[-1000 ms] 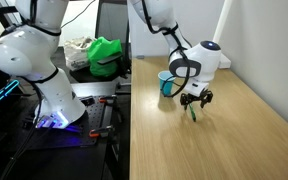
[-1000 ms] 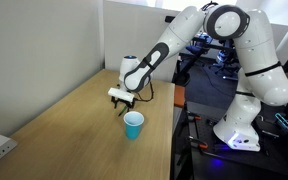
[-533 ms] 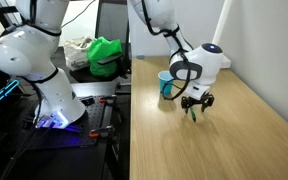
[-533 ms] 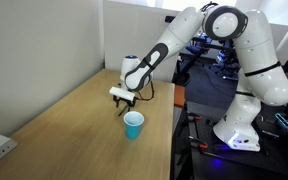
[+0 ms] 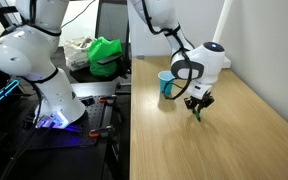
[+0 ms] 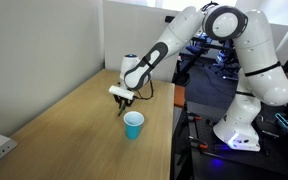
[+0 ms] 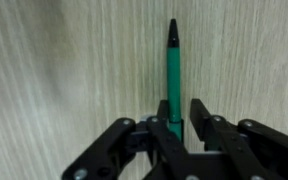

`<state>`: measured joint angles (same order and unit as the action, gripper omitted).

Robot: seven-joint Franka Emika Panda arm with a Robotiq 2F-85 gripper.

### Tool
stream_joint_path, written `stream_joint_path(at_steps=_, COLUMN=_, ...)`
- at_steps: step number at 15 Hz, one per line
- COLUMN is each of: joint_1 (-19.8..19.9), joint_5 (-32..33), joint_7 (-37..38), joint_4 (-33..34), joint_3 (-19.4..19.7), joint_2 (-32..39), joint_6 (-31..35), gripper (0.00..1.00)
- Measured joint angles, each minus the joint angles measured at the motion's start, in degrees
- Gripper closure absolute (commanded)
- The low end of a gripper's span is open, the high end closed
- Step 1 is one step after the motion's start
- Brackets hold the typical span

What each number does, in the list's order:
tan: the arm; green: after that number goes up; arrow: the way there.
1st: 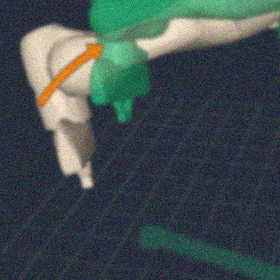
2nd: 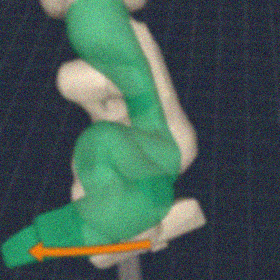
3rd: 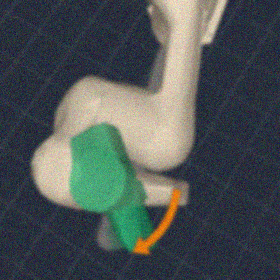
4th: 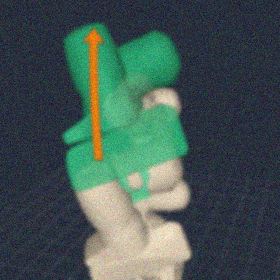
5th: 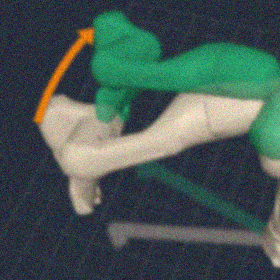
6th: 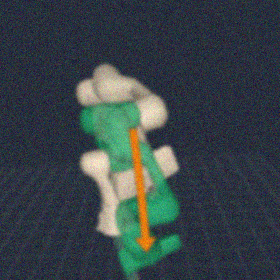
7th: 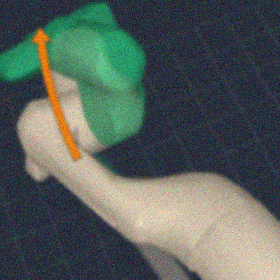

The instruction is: Put the green pen inside the light blue cup

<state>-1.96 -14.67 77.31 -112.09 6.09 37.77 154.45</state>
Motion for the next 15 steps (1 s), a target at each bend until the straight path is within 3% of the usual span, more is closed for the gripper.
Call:
stream_joint_path(at_steps=8, joint_1=-0.6, joint_5=0.0, joint_7=0.0, joint_4=0.3, joint_3=0.9, joint_2=-0.3, joint_6=0.0, gripper=0.96)
stream_joint_path(at_steps=15, joint_1=-1.9, joint_5=0.5, joint_7=0.0, joint_4=-2.1, joint_3=1.9, joint_2=-5.2, joint_6=0.0, gripper=0.96)
